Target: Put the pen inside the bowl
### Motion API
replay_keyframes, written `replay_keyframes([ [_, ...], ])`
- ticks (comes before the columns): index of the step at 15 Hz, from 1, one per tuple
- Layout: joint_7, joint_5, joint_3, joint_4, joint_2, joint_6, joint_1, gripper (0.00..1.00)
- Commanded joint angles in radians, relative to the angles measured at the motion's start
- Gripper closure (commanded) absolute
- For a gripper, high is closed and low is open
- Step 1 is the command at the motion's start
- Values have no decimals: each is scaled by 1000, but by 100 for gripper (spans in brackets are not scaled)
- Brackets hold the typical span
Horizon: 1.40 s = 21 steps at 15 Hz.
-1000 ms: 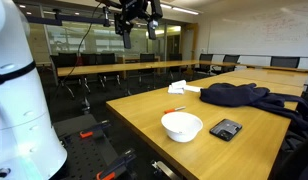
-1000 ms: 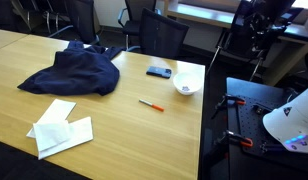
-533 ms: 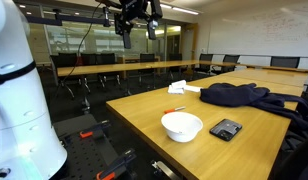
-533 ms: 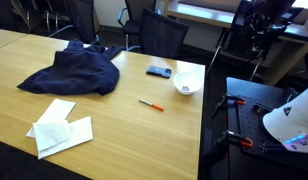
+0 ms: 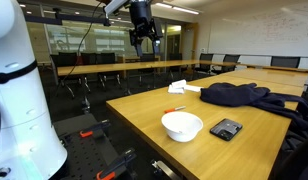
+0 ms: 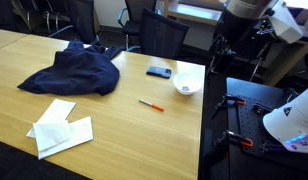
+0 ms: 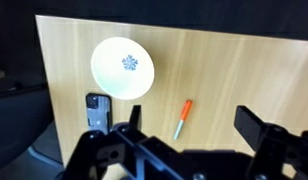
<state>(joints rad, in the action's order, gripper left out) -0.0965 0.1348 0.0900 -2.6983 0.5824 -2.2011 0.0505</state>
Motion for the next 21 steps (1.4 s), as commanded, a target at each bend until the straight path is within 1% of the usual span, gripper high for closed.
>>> replay_keyframes([
  [1,-124,-50,36,133,-279,-130,-9,0],
  [3,-175,-40,46,215,-438,-207,-20,0],
  [4,-203,-15,47,263,-518,-231,-25,0],
  [5,-203,-9,37,318,-600,-243,-20,0],
  [8,-185,12,1,472,-820,-239,5,0],
  [11,-170,3,-36,602,-990,-229,27,0],
  [12,-166,-10,-45,636,-1034,-230,30,2],
  [16,-132,-82,-53,727,-1149,-235,11,26],
  [17,-135,-88,-60,739,-1166,-236,14,41],
  [18,-133,-97,-63,748,-1180,-236,13,39],
  [21,-135,-113,-73,763,-1207,-233,12,50],
])
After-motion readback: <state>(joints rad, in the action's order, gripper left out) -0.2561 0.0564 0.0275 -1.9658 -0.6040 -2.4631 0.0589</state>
